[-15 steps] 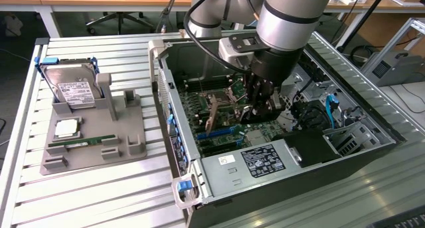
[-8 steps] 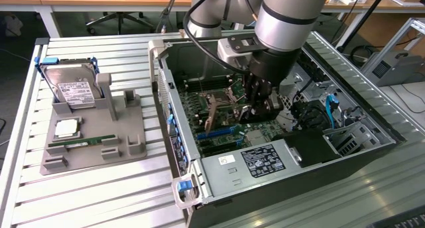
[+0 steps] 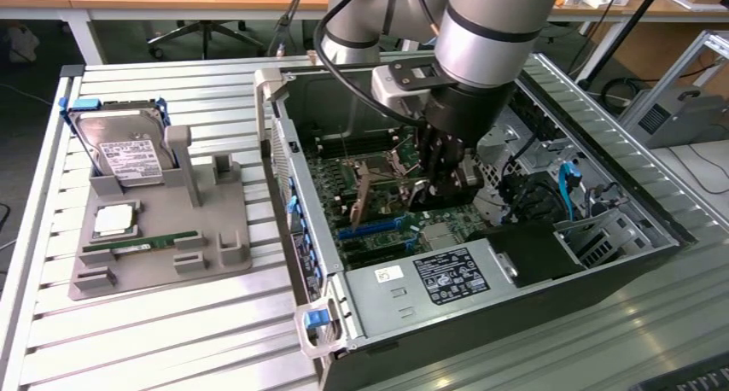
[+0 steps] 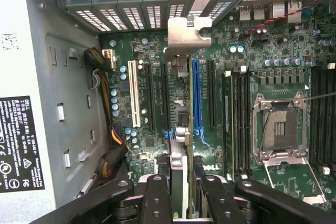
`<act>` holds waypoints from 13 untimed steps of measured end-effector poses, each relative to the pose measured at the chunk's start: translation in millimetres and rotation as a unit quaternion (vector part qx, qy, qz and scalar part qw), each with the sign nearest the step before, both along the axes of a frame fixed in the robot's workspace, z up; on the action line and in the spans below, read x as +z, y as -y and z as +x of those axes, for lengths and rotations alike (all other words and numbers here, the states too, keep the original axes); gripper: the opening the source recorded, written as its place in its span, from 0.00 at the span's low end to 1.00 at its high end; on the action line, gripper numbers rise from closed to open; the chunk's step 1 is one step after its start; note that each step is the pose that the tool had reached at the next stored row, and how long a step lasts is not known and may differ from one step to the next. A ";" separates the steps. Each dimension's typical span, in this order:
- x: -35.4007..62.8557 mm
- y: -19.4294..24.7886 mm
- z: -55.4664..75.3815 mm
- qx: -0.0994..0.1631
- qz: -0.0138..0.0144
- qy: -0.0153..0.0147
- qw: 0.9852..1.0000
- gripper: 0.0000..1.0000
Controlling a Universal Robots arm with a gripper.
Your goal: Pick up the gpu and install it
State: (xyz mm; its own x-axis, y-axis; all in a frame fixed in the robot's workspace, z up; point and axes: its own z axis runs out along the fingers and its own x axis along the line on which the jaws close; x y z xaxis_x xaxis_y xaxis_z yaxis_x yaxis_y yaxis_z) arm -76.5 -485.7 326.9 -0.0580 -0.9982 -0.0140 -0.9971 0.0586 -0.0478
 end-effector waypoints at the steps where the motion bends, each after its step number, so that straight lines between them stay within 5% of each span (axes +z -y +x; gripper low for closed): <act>1: -0.3 -0.2 0.0 0.000 0.000 0.000 1.000 0.27; 13: -3.0 -0.9 0.0 0.000 0.000 0.000 1.000 0.27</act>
State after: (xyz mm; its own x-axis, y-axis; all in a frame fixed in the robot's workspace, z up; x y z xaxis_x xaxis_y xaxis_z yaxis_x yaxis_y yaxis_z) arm -76.5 -484.9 323.9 -0.0581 -0.9982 -0.0140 -0.9971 0.0587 -0.0478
